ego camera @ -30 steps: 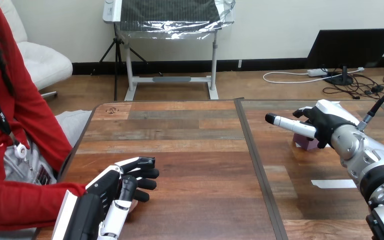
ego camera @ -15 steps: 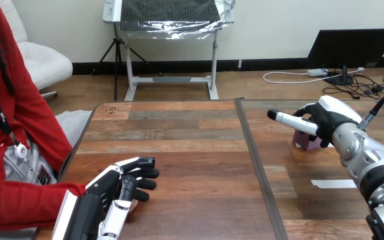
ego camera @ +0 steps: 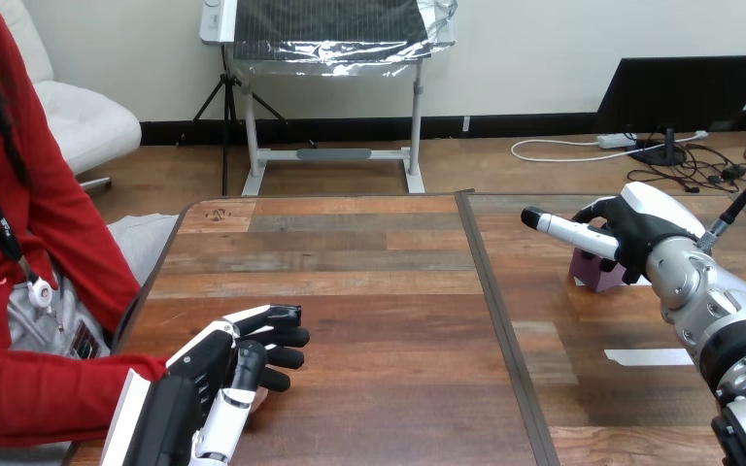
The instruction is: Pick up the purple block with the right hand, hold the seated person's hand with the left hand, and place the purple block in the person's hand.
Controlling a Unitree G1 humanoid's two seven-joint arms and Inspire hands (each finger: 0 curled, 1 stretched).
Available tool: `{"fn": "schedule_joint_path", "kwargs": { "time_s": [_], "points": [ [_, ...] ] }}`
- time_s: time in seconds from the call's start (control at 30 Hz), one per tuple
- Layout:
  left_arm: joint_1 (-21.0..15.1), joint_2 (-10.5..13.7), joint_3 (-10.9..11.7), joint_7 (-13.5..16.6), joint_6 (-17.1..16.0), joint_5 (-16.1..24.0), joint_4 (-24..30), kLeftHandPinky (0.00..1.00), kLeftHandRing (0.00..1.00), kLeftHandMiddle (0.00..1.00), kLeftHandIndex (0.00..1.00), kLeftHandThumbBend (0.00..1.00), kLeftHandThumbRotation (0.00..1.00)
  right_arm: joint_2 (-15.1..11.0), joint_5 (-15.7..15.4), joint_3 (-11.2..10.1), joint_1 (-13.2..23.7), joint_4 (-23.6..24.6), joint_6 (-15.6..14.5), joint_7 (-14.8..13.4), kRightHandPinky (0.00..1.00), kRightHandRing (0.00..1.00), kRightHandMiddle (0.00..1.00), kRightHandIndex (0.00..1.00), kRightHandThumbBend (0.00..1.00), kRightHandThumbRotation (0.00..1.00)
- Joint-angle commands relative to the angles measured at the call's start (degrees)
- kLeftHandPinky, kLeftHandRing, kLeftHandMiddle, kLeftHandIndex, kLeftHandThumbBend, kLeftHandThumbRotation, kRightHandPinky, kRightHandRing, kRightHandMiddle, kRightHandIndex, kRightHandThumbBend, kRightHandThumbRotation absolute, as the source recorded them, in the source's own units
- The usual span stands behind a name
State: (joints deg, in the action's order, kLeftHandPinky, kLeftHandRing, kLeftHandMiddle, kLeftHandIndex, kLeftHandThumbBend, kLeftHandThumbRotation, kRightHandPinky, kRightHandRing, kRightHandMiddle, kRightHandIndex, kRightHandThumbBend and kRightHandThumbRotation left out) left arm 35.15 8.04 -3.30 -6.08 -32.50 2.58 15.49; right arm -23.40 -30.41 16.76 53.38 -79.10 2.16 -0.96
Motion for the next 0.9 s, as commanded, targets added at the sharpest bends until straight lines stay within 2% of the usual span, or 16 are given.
{"fn": "schedule_joint_path", "kwargs": {
  "time_s": [0.0, 0.07, 0.2, 0.3, 0.47, 0.87],
  "points": [
    [-1.92, -0.33, 0.38, 0.22, -0.39, -0.17, 1.80, 0.58, 0.65, 0.68, 0.70, 0.34, 0.91, -0.48, -0.01, -0.23, 5.58, 1.46, 0.40, -0.95, 0.45, 0.61, 0.70, 0.87, 0.86, 1.00],
    [-1.95, -0.30, 0.39, 0.19, -0.41, -0.21, 1.78, 0.58, 0.65, 0.69, 0.70, 0.34, 0.91, -0.59, -0.36, 0.15, 5.65, 1.44, 0.46, -0.81, 0.59, 0.72, 0.79, 0.89, 0.87, 1.00],
    [-1.90, -0.30, 0.47, 0.31, -0.58, 0.11, 1.79, 0.58, 0.65, 0.69, 0.70, 0.34, 0.91, -0.81, -1.13, 0.92, 5.69, 1.35, 0.71, -0.59, 0.82, 0.89, 0.92, 0.94, 0.83, 1.00],
    [-1.90, -0.20, 0.50, 0.23, -0.72, 0.04, 1.75, 0.58, 0.65, 0.69, 0.70, 0.34, 0.91, -0.88, -1.87, 1.52, 5.82, 1.32, 0.57, -0.60, 0.90, 0.94, 0.96, 0.97, 0.82, 1.00],
    [-1.91, -0.22, 0.59, 0.30, -0.96, 0.11, 1.57, 0.58, 0.65, 0.68, 0.70, 0.35, 0.91, -0.73, -2.02, 1.44, 6.09, 1.45, 0.19, -0.47, 0.97, 0.98, 0.99, 0.99, 0.81, 1.00],
    [-1.87, 0.06, 0.60, -0.07, -1.08, -0.43, 1.72, 0.57, 0.64, 0.68, 0.70, 0.35, 0.91, -0.54, -3.20, 2.19, 6.27, 1.18, -0.83, 0.17, 1.00, 1.00, 1.00, 1.00, 0.81, 1.00]
  ]
}}
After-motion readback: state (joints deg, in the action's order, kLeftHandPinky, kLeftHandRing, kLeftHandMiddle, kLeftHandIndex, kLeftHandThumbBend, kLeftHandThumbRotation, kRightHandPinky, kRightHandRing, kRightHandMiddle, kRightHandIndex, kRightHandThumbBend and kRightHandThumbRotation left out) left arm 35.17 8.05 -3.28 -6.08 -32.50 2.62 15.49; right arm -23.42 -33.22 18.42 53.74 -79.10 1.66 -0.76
